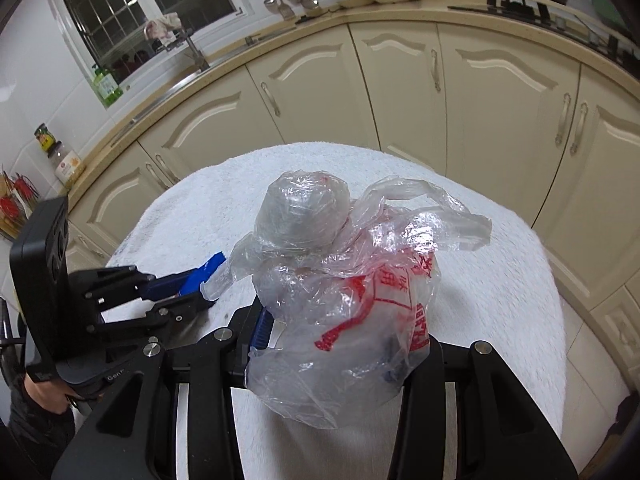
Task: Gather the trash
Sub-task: 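Grasp the clear plastic bag with the right tool while the left tool grasps the blue snack bar, then lift the snack bar with the left tool while the right tool lifts the bag, then carry both items over the wastebasket and open both tools to drop them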
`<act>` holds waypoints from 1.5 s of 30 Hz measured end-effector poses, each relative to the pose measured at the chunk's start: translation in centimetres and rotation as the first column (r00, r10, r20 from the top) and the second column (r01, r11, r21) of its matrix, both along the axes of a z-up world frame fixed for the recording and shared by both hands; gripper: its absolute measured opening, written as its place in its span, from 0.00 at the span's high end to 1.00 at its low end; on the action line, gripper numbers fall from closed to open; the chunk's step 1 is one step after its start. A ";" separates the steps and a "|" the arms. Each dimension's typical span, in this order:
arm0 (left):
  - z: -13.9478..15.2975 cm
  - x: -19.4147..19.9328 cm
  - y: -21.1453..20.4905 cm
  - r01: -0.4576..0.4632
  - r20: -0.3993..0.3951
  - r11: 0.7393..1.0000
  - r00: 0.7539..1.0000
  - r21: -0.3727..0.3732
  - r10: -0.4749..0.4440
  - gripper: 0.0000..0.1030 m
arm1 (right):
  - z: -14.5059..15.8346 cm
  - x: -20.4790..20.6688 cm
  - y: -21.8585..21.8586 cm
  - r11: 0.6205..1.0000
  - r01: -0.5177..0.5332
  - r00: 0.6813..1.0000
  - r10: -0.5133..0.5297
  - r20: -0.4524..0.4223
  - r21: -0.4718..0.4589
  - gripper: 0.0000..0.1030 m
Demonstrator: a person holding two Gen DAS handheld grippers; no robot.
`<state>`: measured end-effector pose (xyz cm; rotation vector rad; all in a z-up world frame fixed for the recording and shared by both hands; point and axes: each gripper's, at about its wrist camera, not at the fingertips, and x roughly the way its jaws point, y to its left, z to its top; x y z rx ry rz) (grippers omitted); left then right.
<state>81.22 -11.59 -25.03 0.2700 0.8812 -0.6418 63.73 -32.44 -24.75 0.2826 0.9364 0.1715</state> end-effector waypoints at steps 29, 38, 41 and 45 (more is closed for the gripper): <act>12.7 -24.2 -0.1 -0.039 0.195 0.967 0.977 -0.251 0.090 0.85 | 10.8 -19.6 -7.0 0.986 0.168 0.956 -0.159 0.248 -0.015 0.59; 12.8 -28.9 -5.6 0.050 0.215 0.945 0.976 -0.322 0.022 0.85 | 11.1 -26.5 -14.3 0.943 0.331 0.912 -0.311 0.267 -0.030 0.59; 11.9 -29.3 -8.0 0.088 0.192 0.941 0.981 -0.327 -0.025 0.85 | 10.0 -28.1 -16.9 0.923 0.383 0.900 -0.364 0.240 -0.033 0.59; 10.5 -29.1 -11.6 0.139 0.155 0.935 0.984 -0.325 -0.092 0.85 | 8.3 -29.7 -19.9 0.900 0.434 0.885 -0.421 0.199 -0.028 0.59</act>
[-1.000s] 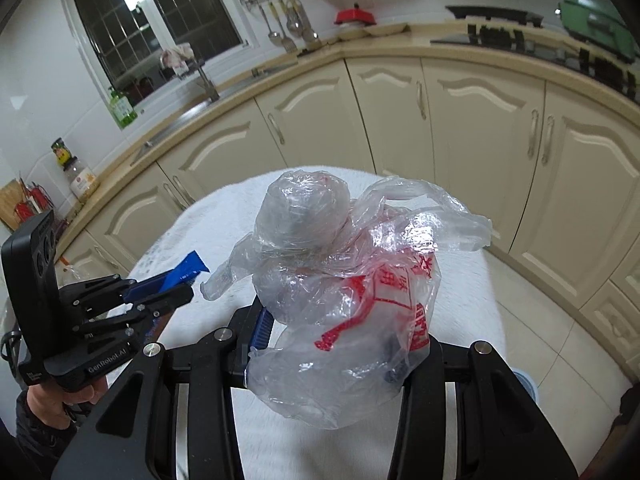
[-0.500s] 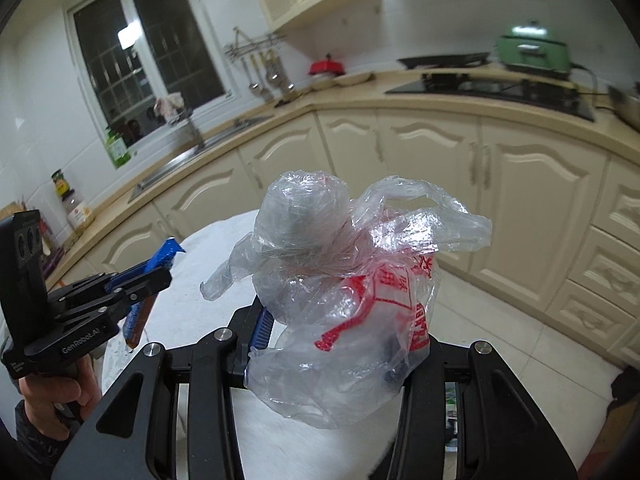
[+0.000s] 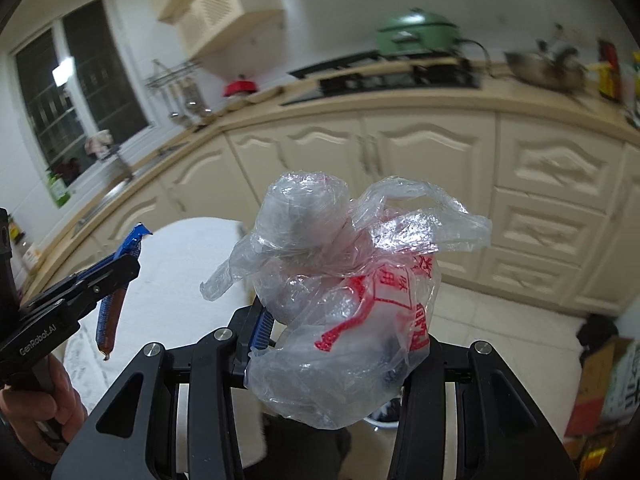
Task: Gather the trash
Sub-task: 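Carry both items over the wastebasket and open both tools to drop them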
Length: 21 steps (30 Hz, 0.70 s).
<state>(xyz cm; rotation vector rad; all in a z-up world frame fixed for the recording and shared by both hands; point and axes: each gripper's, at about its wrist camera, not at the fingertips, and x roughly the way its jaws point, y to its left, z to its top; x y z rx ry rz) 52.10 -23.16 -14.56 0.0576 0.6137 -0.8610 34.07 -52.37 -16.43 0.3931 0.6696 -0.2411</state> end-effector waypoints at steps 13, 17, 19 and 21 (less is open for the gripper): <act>-3.4 5.6 -12.3 0.084 -0.120 0.990 0.990 0.111 -0.071 0.84 | -7.8 0.5 -7.1 0.990 0.100 0.987 -0.086 -0.134 0.102 0.59; -4.9 8.3 -16.2 0.107 -0.179 0.982 0.981 0.159 -0.078 0.79 | -10.8 1.9 -8.5 0.982 0.111 0.982 -0.084 -0.170 0.152 0.57; -5.5 10.0 -18.2 0.102 -0.190 0.977 0.980 0.187 -0.066 0.62 | -12.3 2.6 -9.1 0.977 0.125 0.977 -0.090 -0.195 0.172 0.56; -5.8 11.2 -20.2 0.100 -0.193 0.973 0.979 0.209 -0.059 0.38 | -14.0 3.2 -9.8 0.970 0.138 0.971 -0.093 -0.221 0.198 0.48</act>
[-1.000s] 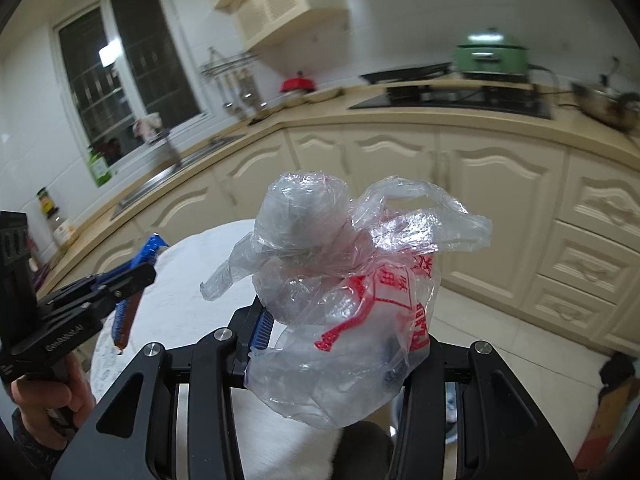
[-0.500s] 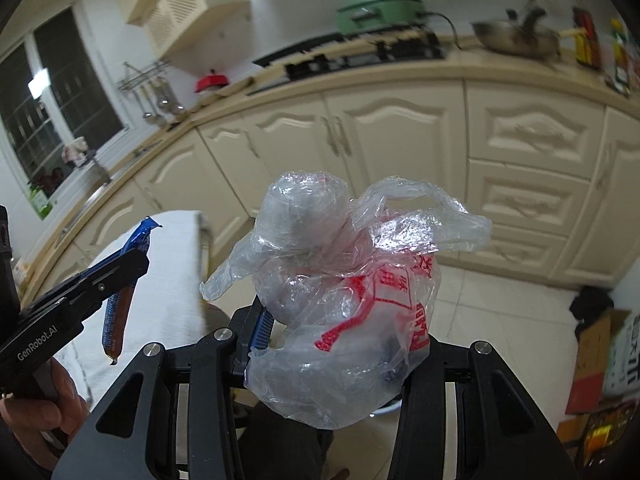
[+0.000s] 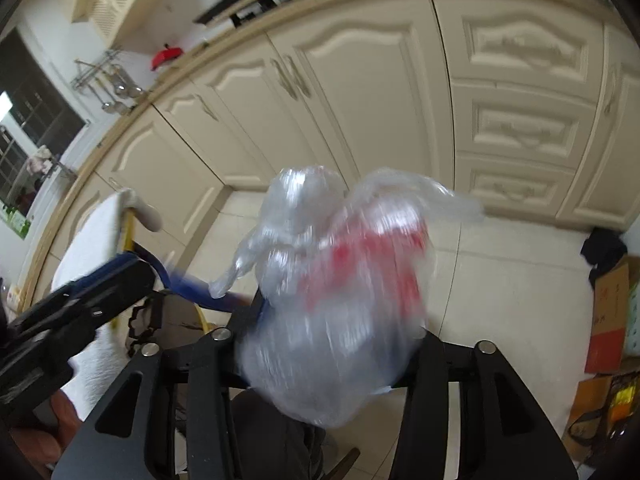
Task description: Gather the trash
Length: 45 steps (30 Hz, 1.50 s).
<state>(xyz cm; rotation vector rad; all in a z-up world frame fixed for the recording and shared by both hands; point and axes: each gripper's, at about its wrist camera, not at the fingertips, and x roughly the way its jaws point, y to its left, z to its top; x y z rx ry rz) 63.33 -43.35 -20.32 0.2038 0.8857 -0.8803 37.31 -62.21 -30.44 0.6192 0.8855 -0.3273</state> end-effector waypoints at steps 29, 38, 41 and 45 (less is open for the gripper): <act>7.8 -12.5 18.4 -0.247 0.267 0.951 0.919 -0.185 0.290 0.01 | 11.2 -1.7 9.7 0.988 -0.043 0.985 0.066 0.160 -0.146 0.00; 10.1 -21.9 31.1 -0.386 0.323 0.881 0.826 -0.273 0.462 0.01 | 18.5 -2.4 20.3 0.944 -0.133 0.943 0.214 0.254 -0.303 0.00; 10.6 -25.2 34.1 -0.423 0.346 0.858 0.790 -0.290 0.506 0.01 | 20.4 -3.3 23.5 0.926 -0.159 0.923 0.263 0.282 -0.342 0.00; 11.3 -30.4 38.2 -0.485 0.382 0.817 0.724 -0.311 0.575 0.01 | 22.6 -4.8 28.3 0.898 -0.193 0.893 0.328 0.307 -0.396 0.00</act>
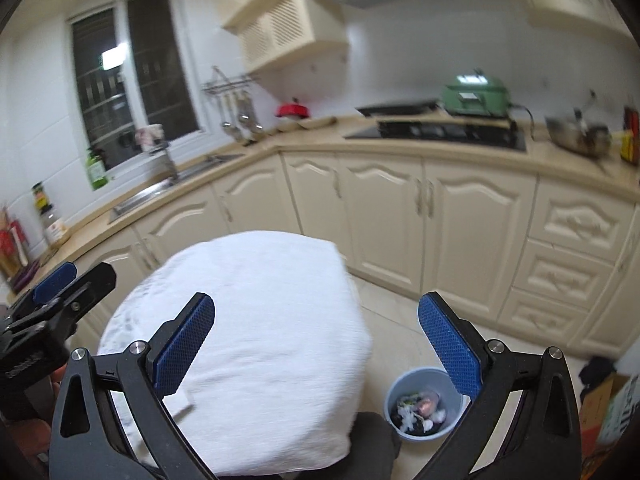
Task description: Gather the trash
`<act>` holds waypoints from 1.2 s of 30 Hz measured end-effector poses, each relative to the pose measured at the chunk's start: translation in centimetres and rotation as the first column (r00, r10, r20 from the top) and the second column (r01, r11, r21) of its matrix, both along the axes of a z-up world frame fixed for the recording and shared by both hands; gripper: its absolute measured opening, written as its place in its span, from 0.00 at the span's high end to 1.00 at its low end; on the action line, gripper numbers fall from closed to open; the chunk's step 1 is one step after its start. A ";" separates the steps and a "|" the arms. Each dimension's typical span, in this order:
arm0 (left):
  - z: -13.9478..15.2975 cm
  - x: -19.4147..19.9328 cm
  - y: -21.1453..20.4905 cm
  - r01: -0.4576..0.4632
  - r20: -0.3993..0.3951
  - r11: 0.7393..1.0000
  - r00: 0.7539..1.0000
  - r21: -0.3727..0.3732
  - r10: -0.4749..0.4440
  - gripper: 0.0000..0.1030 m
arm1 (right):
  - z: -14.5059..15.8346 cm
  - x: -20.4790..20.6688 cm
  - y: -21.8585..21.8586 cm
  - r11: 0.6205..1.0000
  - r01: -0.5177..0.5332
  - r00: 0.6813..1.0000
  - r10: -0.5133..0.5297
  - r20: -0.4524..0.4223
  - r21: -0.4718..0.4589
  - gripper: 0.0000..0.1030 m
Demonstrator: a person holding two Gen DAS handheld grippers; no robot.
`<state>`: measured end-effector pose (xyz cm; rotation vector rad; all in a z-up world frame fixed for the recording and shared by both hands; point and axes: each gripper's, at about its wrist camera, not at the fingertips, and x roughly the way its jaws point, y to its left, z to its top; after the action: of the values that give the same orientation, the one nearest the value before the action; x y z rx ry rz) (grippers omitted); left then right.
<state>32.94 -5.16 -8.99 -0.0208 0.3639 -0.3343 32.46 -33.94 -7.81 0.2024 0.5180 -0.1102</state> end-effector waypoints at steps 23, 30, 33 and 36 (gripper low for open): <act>2.0 -23.5 5.4 -0.248 0.082 0.969 0.965 -0.018 0.248 0.01 | 4.3 -6.5 12.3 0.985 -0.131 0.979 0.147 0.141 -0.114 0.00; 1.7 -24.2 5.8 -0.244 0.080 0.970 0.966 -0.020 0.244 0.01 | 4.2 -6.8 12.4 0.985 -0.125 0.979 0.141 0.146 -0.116 0.00; 1.9 -23.1 6.1 -0.256 0.079 0.966 0.963 -0.018 0.257 0.01 | 4.2 -6.7 12.4 0.985 -0.124 0.979 0.142 0.147 -0.121 0.00; 2.1 -21.7 6.5 -0.264 0.078 0.964 0.961 -0.024 0.265 0.01 | 4.1 -6.9 12.4 0.985 -0.124 0.979 0.142 0.148 -0.120 0.00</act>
<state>11.23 1.39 -6.89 -0.0687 0.2743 -0.0726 25.61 -21.58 -3.68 0.0673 0.3673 0.0081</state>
